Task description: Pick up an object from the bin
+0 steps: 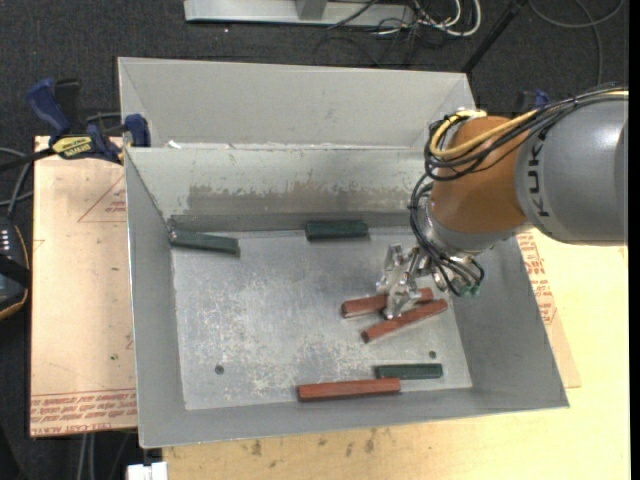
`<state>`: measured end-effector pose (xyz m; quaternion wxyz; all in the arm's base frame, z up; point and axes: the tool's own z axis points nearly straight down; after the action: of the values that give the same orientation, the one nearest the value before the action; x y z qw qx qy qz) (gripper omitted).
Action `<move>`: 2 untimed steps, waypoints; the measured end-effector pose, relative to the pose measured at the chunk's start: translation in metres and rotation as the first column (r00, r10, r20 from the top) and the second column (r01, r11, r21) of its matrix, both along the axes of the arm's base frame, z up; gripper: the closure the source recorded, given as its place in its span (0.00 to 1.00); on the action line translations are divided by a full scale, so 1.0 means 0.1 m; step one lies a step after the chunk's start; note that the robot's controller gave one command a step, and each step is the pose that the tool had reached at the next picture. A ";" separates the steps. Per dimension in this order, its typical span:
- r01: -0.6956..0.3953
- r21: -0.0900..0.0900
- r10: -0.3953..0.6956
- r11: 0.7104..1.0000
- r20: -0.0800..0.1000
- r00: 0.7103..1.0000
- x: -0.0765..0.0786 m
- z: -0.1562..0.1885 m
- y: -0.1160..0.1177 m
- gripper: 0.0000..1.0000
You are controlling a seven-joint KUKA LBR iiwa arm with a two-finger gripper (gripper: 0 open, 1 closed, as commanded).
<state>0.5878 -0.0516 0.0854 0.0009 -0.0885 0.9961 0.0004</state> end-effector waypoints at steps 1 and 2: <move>0.000 0.000 0.000 1.000 -0.005 1.000 -0.01 0.12 0.00 1.00; -0.001 0.000 0.001 1.000 -0.002 1.000 0.00 0.27 0.01 1.00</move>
Offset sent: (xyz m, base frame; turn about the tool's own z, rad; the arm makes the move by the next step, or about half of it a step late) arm -0.0002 0.0001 0.0497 0.0000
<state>0.5878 -0.0510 0.1126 -0.0003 -0.0887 0.9961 0.0006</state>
